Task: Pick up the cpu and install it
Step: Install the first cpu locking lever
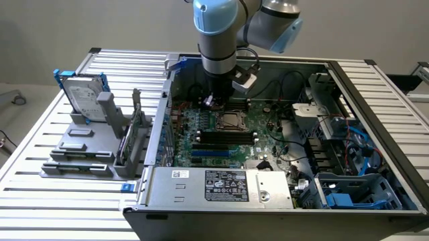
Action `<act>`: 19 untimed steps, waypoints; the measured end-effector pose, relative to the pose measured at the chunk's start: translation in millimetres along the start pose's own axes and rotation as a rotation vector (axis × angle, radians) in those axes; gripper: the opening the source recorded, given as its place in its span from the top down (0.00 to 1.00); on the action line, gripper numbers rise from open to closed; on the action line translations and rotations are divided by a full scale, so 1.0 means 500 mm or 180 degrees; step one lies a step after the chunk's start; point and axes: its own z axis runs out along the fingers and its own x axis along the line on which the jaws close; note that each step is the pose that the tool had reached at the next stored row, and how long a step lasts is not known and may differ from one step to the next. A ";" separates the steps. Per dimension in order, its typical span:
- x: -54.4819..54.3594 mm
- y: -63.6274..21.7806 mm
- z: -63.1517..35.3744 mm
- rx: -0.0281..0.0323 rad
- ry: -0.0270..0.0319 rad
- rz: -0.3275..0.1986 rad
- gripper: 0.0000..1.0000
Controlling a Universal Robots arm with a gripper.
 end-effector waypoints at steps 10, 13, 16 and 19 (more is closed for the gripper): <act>0.005 0.005 0.001 -0.0004 -0.0010 -0.0016 0.89; 0.007 0.007 0.002 -0.0004 -0.0013 -0.0022 0.89; 0.008 0.008 0.002 -0.0005 -0.0016 -0.0028 0.89; 0.010 0.010 0.003 -0.0006 -0.0019 -0.0034 0.89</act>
